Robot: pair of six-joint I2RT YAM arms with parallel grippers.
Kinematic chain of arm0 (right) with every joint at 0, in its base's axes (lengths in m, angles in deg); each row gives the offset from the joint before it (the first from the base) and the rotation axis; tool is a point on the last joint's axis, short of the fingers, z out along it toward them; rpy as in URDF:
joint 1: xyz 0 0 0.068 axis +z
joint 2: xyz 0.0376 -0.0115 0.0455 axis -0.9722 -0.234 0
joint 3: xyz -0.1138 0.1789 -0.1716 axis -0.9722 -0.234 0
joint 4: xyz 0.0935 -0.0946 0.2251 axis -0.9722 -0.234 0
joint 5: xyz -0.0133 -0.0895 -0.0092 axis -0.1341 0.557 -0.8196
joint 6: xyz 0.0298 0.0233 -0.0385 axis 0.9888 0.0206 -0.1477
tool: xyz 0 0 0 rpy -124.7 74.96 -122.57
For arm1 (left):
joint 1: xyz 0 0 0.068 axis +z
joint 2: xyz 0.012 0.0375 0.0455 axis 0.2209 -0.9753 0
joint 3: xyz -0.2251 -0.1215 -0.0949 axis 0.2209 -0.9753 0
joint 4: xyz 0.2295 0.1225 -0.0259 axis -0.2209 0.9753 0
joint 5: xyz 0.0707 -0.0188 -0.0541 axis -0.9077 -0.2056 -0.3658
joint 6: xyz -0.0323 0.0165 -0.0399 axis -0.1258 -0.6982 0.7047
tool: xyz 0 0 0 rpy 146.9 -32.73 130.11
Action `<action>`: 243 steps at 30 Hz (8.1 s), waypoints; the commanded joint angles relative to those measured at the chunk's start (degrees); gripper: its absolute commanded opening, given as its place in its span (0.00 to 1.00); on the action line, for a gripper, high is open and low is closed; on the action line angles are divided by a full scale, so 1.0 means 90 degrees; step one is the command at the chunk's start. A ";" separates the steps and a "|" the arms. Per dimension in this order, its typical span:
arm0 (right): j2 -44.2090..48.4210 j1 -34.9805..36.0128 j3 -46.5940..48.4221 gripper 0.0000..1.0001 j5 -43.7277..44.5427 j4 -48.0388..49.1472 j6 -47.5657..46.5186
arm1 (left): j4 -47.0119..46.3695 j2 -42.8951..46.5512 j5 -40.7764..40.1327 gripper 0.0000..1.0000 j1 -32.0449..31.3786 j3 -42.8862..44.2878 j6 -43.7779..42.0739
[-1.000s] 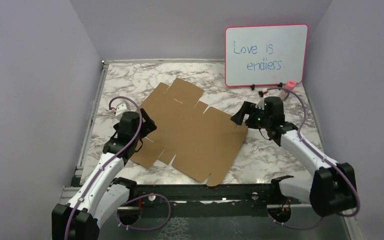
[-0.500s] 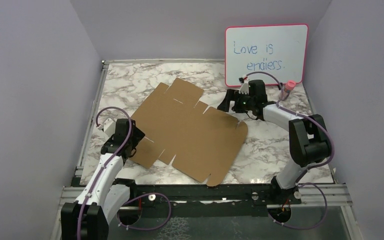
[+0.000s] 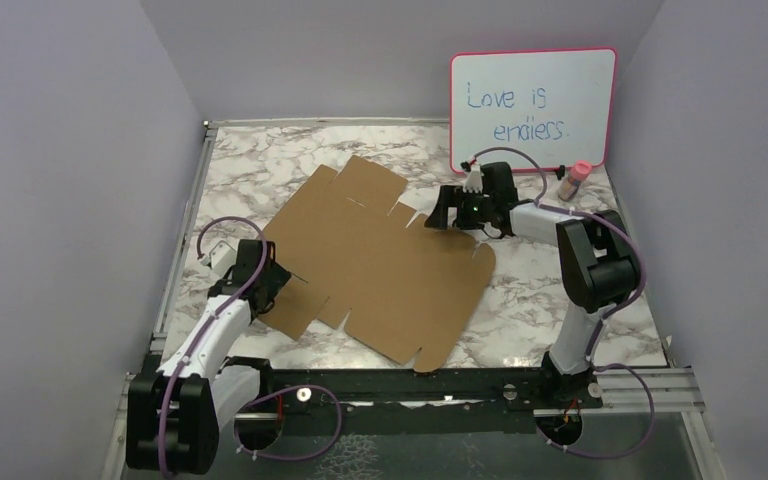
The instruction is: Fold the paper box
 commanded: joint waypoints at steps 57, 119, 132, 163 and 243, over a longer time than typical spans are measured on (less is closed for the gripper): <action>-0.0015 -0.0497 0.0750 1.00 0.0703 0.0501 0.0038 | -0.1810 -0.4756 0.4317 0.91 0.1934 0.3473 -0.2392; -0.0349 0.0749 0.0725 0.56 -0.0158 0.2293 0.1882 | -0.1313 -0.5981 0.5841 0.83 0.1496 0.4767 -0.3261; -0.1723 0.1017 0.1238 0.56 -0.0205 0.2579 0.2181 | -0.1327 -0.6243 0.6075 0.62 0.1434 0.4840 -0.3325; -0.1836 0.1027 0.0809 0.56 0.0078 0.2581 0.2129 | -0.0968 -0.5285 0.4010 0.10 0.0070 0.5002 -0.3417; -0.1350 0.1097 -0.0366 0.60 -0.0923 0.3211 0.2289 | -0.0536 -0.4487 0.5121 0.53 0.1659 0.3270 -0.4272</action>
